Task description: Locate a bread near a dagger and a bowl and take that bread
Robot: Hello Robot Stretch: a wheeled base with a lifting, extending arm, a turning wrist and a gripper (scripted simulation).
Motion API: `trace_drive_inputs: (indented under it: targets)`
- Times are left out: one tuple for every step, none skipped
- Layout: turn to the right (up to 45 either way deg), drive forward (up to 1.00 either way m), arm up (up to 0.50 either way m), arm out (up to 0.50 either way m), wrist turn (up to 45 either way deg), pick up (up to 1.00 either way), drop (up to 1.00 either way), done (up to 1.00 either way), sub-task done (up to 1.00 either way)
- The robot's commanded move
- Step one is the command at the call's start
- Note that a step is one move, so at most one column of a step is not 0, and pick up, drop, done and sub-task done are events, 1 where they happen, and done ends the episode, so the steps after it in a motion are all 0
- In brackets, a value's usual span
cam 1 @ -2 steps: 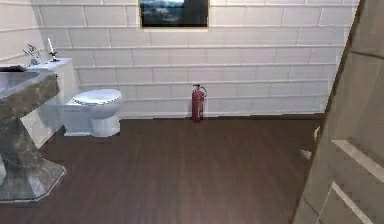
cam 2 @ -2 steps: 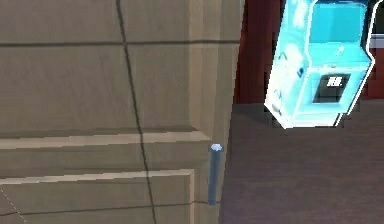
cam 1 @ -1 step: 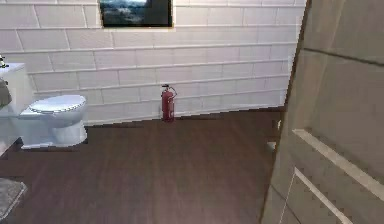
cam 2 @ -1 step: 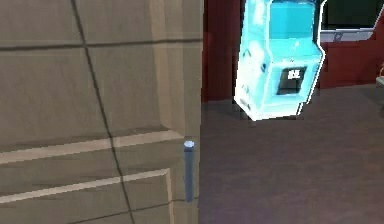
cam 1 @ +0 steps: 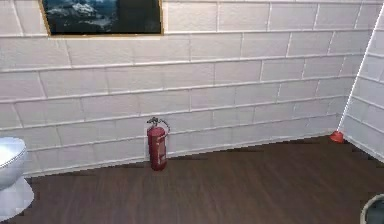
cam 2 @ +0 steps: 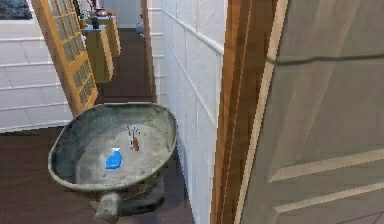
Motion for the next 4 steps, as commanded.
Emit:
trace_drive_inputs:
  targets:
    - [6.0, 0.00, 0.00, 0.00, 0.0, 0.00, 0.00, 0.00, 0.00]
    - [0.0, 0.55, 0.00, 0.00, 0.0, 0.00, 0.00, 0.00, 0.00]
    - [24.0, 0.00, 0.00, 0.00, 0.0, 0.00, 0.00, 0.00, 0.00]
    - [0.0, 0.05, 0.00, 0.00, 0.0, 0.00, 0.00, 0.00, 0.00]
